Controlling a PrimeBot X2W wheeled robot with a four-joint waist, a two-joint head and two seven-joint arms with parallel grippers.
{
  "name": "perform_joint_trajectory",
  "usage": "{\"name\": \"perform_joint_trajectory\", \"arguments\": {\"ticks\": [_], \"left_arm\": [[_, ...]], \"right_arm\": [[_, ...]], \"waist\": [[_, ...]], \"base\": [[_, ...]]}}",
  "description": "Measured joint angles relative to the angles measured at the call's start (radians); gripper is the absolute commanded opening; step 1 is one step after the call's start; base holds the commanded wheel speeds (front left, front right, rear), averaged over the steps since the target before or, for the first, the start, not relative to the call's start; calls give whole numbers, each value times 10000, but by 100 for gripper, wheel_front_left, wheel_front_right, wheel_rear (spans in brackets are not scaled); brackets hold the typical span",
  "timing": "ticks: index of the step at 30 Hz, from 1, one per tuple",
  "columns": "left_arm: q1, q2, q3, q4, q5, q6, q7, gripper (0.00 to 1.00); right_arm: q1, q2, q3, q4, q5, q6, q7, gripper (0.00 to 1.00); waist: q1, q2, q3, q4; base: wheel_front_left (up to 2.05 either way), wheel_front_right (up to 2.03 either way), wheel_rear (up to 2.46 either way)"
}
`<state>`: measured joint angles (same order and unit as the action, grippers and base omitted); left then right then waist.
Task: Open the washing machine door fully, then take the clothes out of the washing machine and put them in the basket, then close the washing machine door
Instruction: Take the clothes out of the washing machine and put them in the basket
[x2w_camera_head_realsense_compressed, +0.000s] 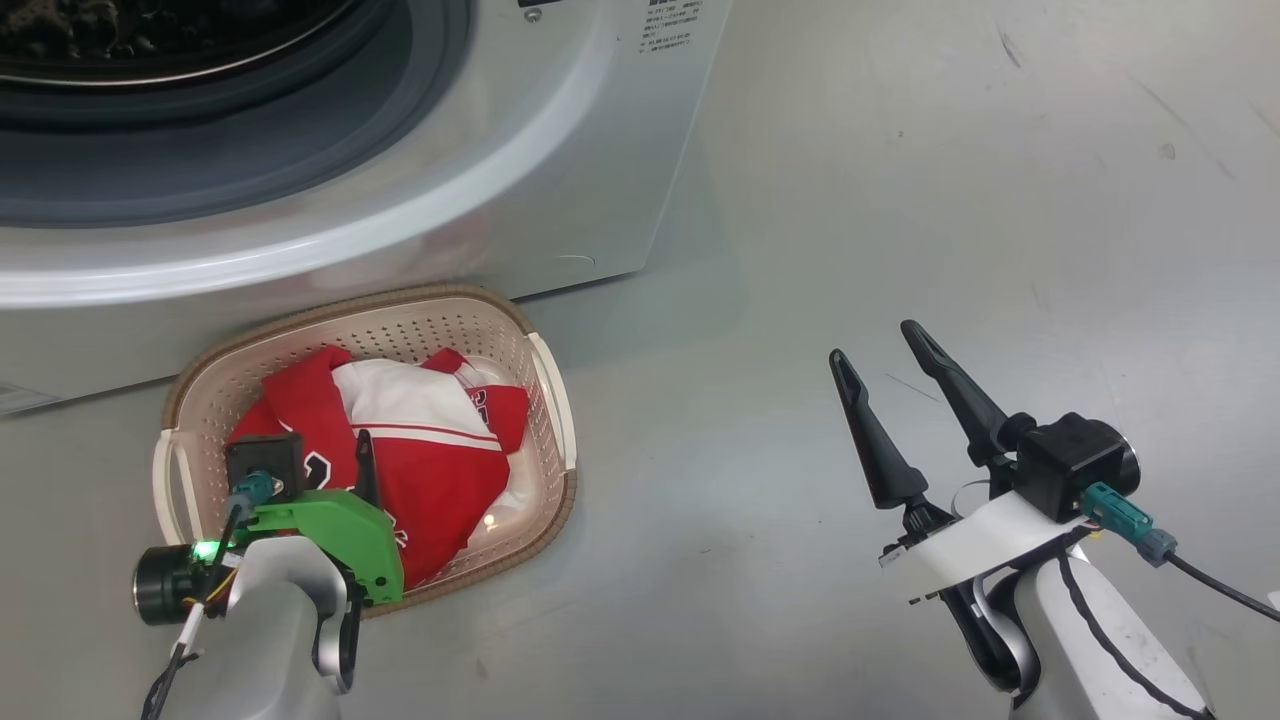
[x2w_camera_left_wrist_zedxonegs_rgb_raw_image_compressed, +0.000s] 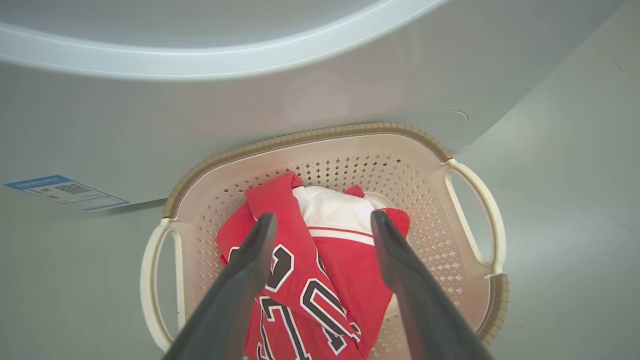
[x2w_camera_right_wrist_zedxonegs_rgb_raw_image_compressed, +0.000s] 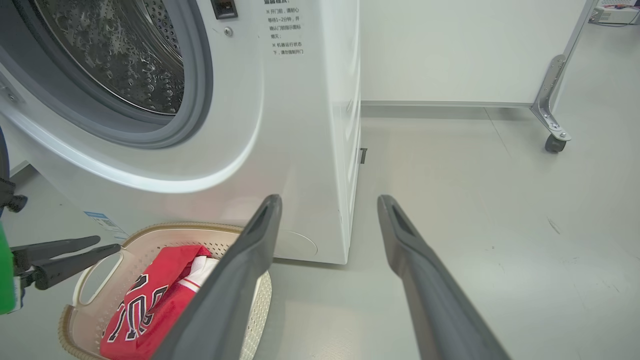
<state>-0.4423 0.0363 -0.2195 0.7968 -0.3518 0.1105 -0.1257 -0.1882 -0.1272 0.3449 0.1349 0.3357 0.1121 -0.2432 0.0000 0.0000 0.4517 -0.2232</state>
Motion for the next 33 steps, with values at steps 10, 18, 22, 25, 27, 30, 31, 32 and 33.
{"name": "perform_joint_trajectory", "arguments": {"ticks": [10,18,22,25,27,30,31,32,33], "left_arm": [[-57,-4,-104,146,-4,-27,-980,100],[-21,-13,-376,-401,-84,-27,-1223,100],[99,-25,-537,-922,-86,-27,-1233,100],[231,-27,-550,-1158,-94,-25,-1235,100],[406,-27,-550,-1444,-113,-25,-1235,100],[710,-27,-560,-1950,-100,-17,-1235,100],[807,-25,-560,-2184,-40,-15,-1233,100],[886,-27,-560,-2370,52,-15,-1233,100],[973,-27,-558,-2573,79,-15,-1235,100]], "right_arm": [[-71,-61,-182,268,0,0,-15,100],[-15,-192,-397,389,-2,-15,-59,100],[151,-291,-546,481,-6,-151,-63,100],[188,-299,-581,500,-19,-184,-84,100],[223,-301,-625,502,-19,-230,-84,100],[384,-301,-736,558,-19,-359,-84,100],[453,-297,-755,568,-19,-374,-86,100],[531,-295,-779,579,-19,-433,-86,100],[603,-291,-809,596,-19,-447,-86,100]], "waist": [[0,0,-329,169],[0,0,-781,488],[0,0,-1067,710],[0,0,-1232,821],[0,0,-1407,933],[0,0,-1689,1097],[0,0,-1791,1150],[0,0,-1893,1201],[0,0,-1994,1250]], "base": [[0,0,0],[0,0,0],[0,0,0],[0,0,0],[0,0,0],[0,0,0],[0,0,0],[0,0,0],[0,0,0]]}}
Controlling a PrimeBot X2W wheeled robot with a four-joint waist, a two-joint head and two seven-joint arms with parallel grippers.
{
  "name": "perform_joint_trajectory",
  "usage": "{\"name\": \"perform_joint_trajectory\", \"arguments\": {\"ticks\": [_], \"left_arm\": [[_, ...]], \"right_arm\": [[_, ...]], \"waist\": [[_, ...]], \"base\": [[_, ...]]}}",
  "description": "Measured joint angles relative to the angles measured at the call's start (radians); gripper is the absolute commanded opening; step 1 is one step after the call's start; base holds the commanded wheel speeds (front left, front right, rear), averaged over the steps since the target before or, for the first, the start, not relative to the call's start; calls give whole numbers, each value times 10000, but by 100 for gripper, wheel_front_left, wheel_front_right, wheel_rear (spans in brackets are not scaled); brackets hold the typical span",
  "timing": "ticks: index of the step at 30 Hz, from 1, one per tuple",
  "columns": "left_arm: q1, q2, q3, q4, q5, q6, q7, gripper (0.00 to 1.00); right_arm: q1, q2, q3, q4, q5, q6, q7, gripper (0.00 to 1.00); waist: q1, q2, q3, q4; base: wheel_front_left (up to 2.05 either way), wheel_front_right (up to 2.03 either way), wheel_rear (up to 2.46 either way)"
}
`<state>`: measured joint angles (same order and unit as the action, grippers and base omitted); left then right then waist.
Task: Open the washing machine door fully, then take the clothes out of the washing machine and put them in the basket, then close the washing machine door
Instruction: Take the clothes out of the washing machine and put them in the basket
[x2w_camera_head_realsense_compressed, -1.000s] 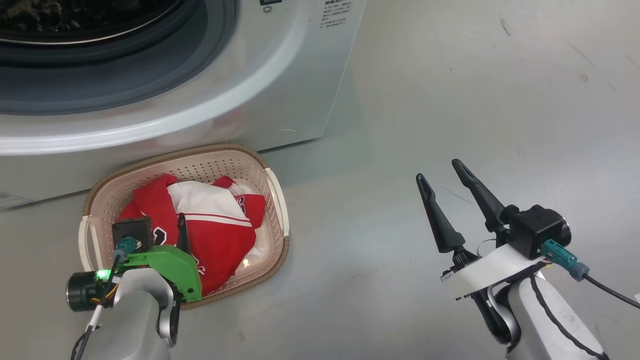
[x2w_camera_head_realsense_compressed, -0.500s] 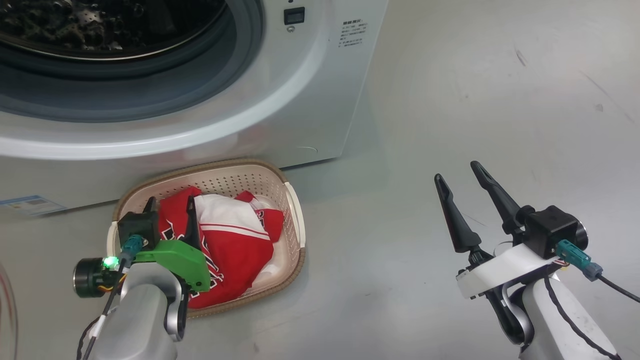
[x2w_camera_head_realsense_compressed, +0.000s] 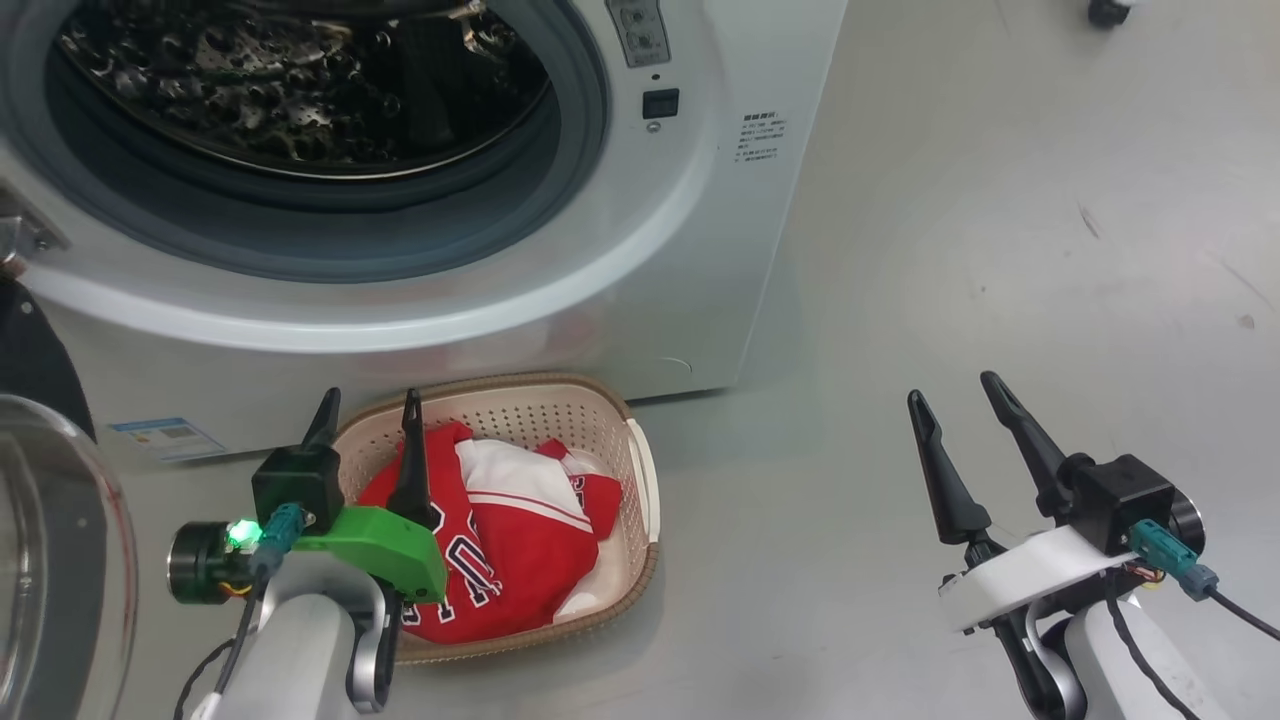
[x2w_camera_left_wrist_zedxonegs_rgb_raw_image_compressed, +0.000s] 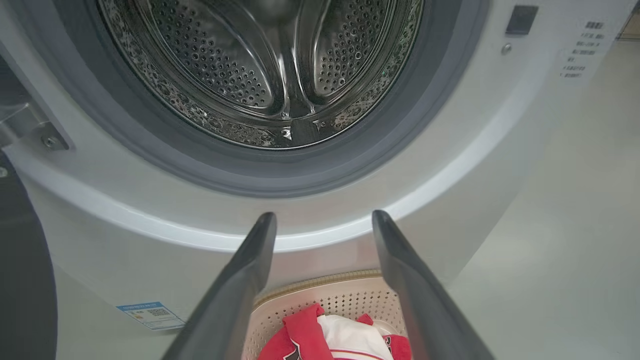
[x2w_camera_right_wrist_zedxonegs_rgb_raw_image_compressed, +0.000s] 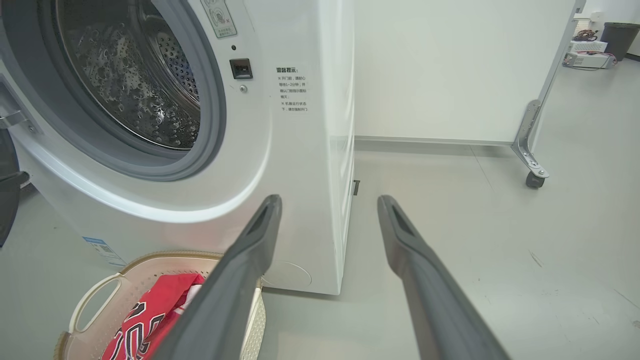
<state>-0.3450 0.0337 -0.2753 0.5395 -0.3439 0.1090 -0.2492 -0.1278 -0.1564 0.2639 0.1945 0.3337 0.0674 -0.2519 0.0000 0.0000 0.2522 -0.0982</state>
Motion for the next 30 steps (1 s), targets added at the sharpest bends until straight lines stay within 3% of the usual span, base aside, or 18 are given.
{"name": "perform_joint_trajectory", "arguments": {"ticks": [21,30], "left_arm": [[2766,33,184,-1987,656,90,0,100],[3393,138,240,-2778,830,90,0,100]], "right_arm": [[1527,69,-184,52,-17,-658,2,100],[1820,82,-107,-313,-31,-807,59,100]], "waist": [[0,0,-2320,681],[0,0,-2721,783]], "base": [[0,0,0],[0,0,0]]}}
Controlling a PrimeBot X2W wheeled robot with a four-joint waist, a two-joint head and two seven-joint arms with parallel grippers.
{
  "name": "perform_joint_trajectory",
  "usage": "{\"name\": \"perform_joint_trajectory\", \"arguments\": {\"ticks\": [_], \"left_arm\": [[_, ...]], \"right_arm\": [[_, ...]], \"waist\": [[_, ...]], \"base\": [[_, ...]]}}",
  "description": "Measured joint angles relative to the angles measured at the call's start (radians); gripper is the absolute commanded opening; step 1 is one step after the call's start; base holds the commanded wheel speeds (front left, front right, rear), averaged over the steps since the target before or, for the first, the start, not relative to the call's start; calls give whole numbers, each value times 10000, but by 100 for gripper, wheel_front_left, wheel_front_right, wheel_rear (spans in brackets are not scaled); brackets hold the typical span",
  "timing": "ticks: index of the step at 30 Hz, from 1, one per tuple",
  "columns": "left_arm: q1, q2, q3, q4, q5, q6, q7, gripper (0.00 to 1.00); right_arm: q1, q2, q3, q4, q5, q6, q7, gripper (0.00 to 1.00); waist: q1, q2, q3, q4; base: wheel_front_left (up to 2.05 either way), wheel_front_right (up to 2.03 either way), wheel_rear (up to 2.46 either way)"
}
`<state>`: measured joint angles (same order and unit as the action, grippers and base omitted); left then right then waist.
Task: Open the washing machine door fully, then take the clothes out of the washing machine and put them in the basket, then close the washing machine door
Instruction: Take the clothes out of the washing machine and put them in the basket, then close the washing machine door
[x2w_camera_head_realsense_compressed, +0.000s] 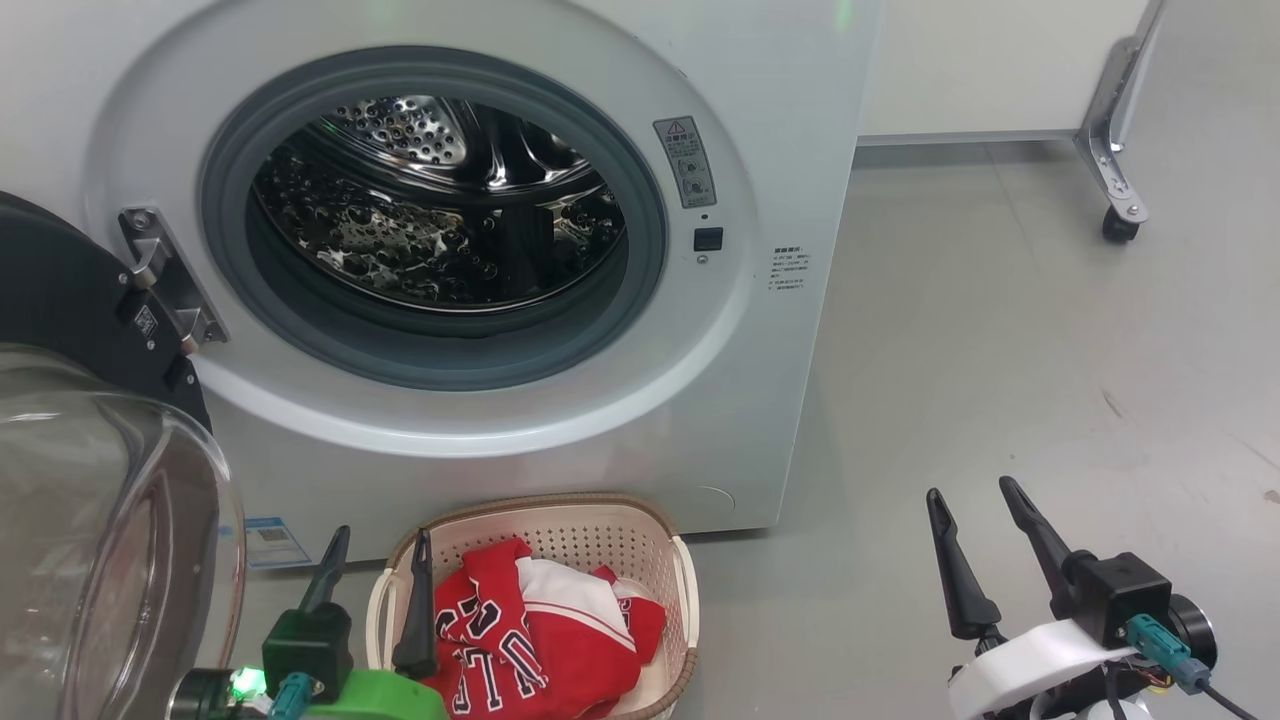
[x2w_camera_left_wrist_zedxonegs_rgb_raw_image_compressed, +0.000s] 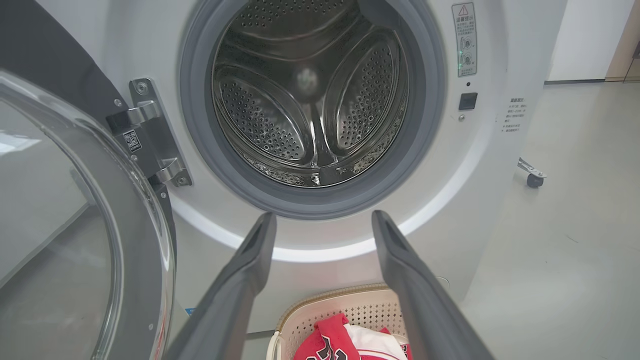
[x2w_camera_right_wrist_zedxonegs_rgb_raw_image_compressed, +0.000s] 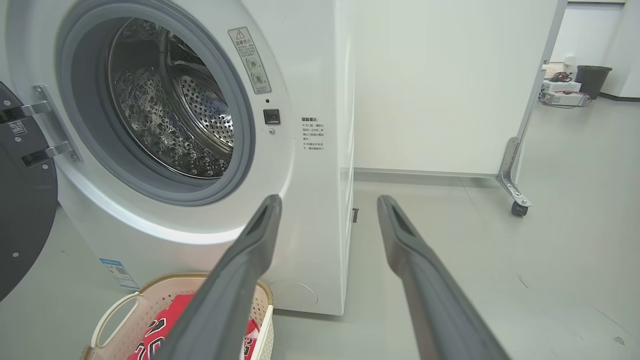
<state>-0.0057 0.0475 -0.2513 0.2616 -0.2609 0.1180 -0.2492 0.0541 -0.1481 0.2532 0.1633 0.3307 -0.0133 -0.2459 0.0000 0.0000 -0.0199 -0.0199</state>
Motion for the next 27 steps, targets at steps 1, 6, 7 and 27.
{"name": "perform_joint_trajectory", "arguments": {"ticks": [1,6,7,27], "left_arm": [[64,6,6,-75,10,0,2,100],[298,36,35,-397,79,2,58,100],[324,42,42,-462,84,2,121,100],[886,82,79,-1486,573,2,738,100]], "right_arm": [[21,0,2,-29,0,-38,17,100],[184,10,10,-136,0,-157,48,100],[188,12,10,-169,0,-159,77,100],[381,-19,10,-623,0,-259,286,100]], "waist": [[0,0,-7,-2],[0,0,-46,-17],[0,0,-52,-20],[0,0,-35,11]], "base": [[0,0,0],[0,0,0],[0,0,0],[0,0,0]]}}
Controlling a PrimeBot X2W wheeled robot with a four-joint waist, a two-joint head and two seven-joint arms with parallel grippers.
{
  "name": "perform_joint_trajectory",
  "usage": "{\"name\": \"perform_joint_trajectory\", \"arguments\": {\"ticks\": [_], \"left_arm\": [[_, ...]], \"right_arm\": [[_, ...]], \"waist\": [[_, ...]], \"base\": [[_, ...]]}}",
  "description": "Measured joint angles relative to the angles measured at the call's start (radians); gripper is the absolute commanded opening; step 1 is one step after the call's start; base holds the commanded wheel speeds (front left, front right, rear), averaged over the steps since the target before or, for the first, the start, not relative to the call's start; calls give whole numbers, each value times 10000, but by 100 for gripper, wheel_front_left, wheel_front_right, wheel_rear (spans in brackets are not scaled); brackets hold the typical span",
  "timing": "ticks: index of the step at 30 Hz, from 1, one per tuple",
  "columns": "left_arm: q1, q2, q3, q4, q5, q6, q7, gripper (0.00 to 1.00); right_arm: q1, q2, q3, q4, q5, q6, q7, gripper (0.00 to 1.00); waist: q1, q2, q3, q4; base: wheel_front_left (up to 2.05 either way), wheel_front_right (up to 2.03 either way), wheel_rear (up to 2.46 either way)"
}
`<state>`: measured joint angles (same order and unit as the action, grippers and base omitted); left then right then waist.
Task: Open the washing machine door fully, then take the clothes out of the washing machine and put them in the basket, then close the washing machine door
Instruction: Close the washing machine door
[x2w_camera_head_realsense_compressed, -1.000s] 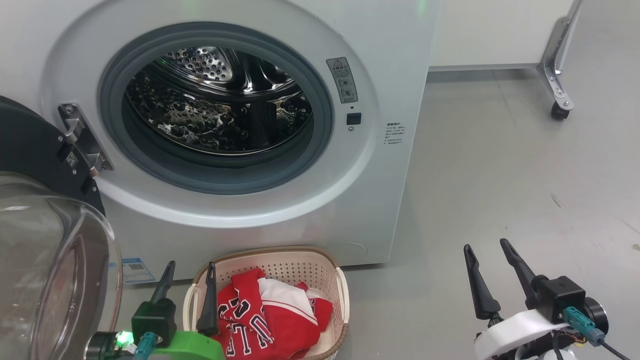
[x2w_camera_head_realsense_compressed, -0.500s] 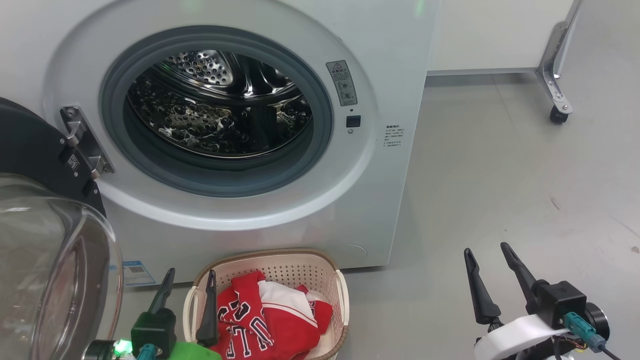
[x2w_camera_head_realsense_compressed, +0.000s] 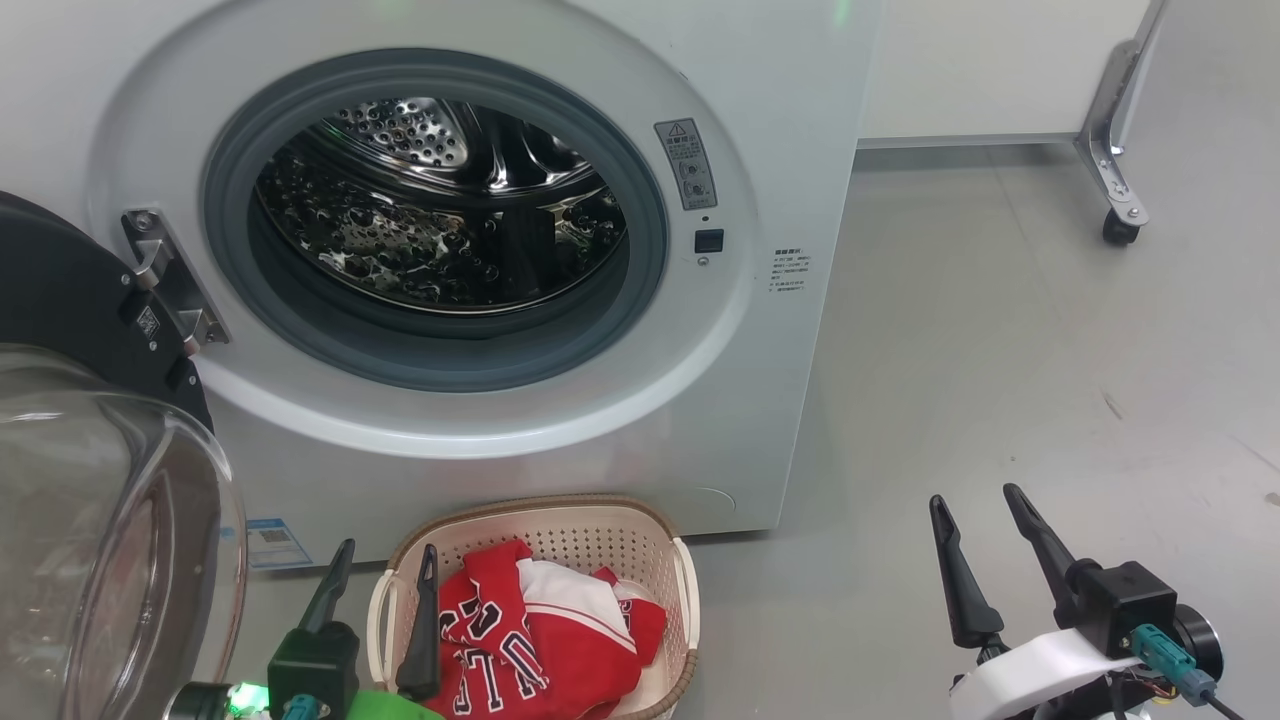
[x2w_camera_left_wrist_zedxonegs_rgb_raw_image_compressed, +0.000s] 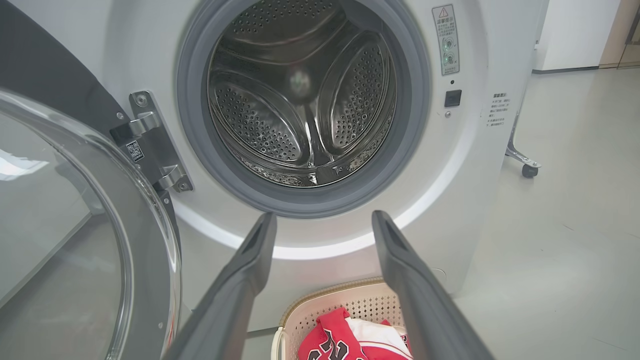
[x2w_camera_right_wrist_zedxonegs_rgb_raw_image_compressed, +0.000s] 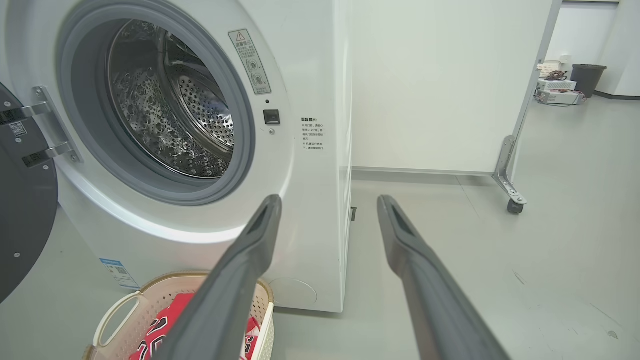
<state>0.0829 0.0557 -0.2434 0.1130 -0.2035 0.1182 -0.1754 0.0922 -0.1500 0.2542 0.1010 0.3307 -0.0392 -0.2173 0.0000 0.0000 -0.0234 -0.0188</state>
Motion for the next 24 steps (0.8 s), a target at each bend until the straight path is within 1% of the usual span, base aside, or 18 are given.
{"name": "perform_joint_trajectory", "arguments": {"ticks": [17,19,24], "left_arm": [[222,-4,100,-642,121,0,420,100],[245,-6,102,-692,121,0,428,100],[303,-8,105,-811,123,0,516,100]], "right_arm": [[118,-56,-17,-276,0,-6,102,100],[119,-56,-17,-305,0,-73,111,100],[123,-63,-17,-328,0,-77,159,100]], "waist": [[0,0,53,79],[0,0,60,80],[0,0,70,76]], "base": [[-11,11,0],[-22,22,0],[-36,36,0]]}}
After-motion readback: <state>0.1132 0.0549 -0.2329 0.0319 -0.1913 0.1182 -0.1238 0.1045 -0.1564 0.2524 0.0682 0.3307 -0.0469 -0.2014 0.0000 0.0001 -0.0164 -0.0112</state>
